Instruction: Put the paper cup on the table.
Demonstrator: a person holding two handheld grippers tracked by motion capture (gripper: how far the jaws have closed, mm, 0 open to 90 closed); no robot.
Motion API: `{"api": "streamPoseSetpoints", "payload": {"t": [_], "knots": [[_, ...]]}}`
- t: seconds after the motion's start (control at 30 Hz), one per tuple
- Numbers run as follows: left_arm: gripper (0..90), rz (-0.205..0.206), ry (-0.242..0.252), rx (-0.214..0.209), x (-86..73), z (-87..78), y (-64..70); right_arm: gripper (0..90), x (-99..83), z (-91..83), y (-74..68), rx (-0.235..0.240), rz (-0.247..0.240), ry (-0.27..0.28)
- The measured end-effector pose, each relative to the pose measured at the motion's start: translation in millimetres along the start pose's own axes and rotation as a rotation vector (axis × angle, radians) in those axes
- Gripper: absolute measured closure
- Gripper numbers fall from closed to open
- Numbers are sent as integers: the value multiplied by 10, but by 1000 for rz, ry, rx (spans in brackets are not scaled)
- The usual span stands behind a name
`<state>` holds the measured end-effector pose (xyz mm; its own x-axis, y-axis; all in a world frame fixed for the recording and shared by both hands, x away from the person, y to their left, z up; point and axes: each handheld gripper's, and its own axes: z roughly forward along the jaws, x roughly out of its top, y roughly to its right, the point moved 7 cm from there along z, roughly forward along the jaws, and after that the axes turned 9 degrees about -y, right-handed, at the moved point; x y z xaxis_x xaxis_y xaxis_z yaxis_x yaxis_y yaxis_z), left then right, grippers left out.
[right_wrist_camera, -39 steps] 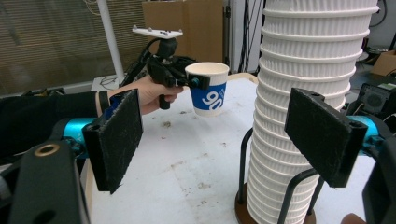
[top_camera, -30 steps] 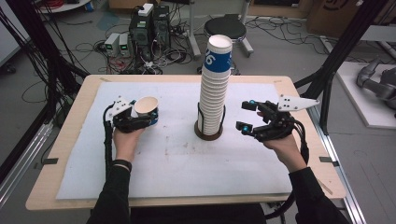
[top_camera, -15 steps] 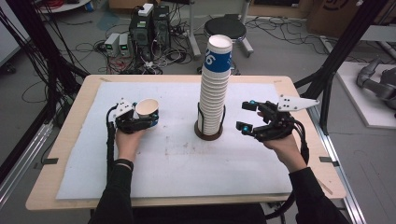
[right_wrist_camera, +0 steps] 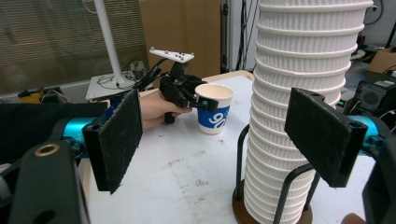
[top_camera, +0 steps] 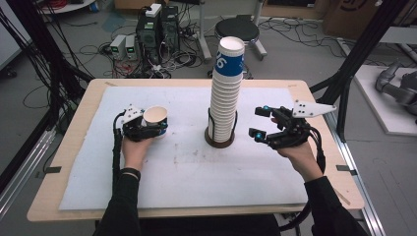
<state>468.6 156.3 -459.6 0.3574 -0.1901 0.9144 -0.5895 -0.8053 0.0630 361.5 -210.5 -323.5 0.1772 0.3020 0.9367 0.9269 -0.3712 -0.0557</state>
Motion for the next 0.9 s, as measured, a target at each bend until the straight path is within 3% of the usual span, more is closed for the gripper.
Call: {"api": "streamPoseSetpoints", "payload": {"t": [0.2, 0.4, 0.5, 0.9], "knots": [[173, -37, -13, -17, -20, -2, 2, 195, -1, -5, -1, 0, 4, -1], [153, -39, -52, -35, -52, 23, 40, 195, 0, -10, -10, 6, 9, -1], [93, -46, -61, -33, -55, 20, 47, 195, 2, -15, -4, 1, 6, 2], [17, -69, -102, -11, -52, -40, 63, 195, 12, -24, -2, 3, -5, 13]]}}
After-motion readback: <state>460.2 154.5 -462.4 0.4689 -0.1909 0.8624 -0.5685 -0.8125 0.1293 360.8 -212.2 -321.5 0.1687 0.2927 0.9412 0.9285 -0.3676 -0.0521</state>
